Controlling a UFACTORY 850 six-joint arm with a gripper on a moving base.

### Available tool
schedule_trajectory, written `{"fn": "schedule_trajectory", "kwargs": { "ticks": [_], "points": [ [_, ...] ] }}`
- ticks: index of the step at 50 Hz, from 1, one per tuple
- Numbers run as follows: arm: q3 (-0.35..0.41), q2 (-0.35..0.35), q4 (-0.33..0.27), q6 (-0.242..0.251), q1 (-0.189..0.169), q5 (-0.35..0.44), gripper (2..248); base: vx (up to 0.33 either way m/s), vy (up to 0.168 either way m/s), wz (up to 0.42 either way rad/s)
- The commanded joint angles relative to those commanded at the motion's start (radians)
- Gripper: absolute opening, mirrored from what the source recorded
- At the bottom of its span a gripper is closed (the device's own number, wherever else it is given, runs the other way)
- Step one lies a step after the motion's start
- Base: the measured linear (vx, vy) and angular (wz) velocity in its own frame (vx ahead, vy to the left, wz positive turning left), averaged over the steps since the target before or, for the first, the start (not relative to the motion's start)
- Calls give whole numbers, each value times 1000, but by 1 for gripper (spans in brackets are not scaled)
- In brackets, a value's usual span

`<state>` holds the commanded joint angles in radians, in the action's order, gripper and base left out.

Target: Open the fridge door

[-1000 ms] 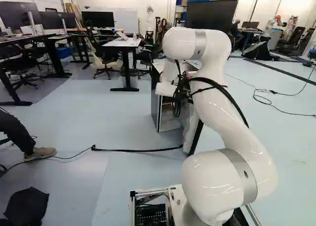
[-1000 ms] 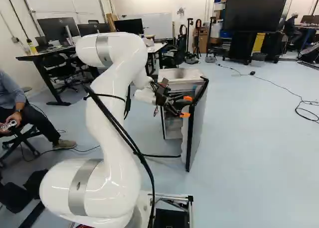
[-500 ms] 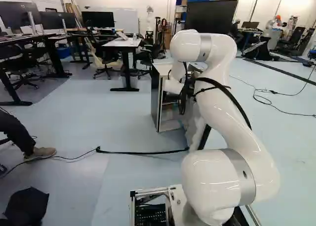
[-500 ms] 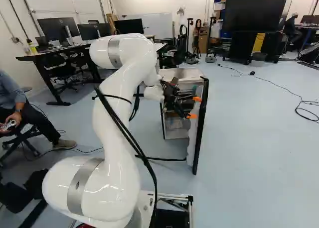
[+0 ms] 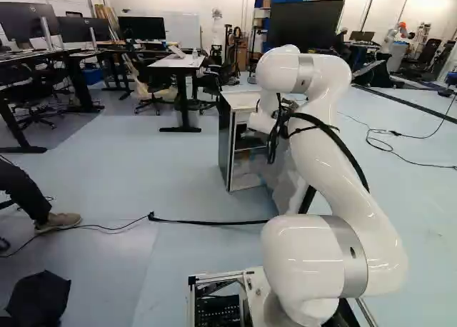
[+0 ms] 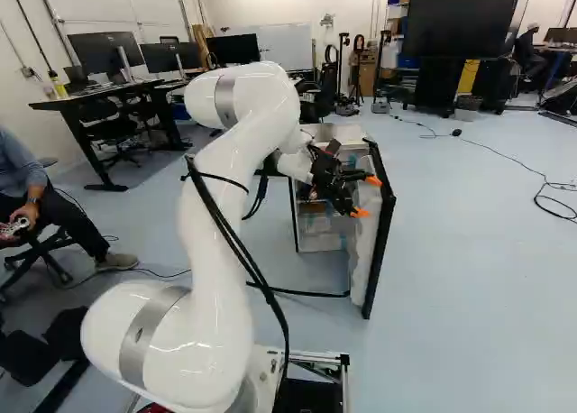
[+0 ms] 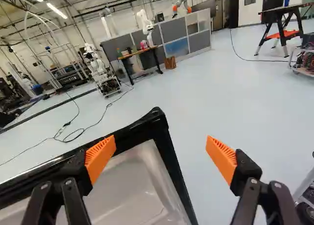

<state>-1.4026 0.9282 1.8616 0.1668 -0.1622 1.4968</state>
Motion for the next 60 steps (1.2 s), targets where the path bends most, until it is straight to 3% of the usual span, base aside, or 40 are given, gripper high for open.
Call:
{"fn": "schedule_trajectory", "kwargs": {
  "ticks": [44, 60],
  "points": [
    [-169, 75, 16, 0, -165, 0, 247, 0, 0, 0],
    [-183, 81, 16, 0, -183, 0, 247, 0, 0, 0]
  ]
}}
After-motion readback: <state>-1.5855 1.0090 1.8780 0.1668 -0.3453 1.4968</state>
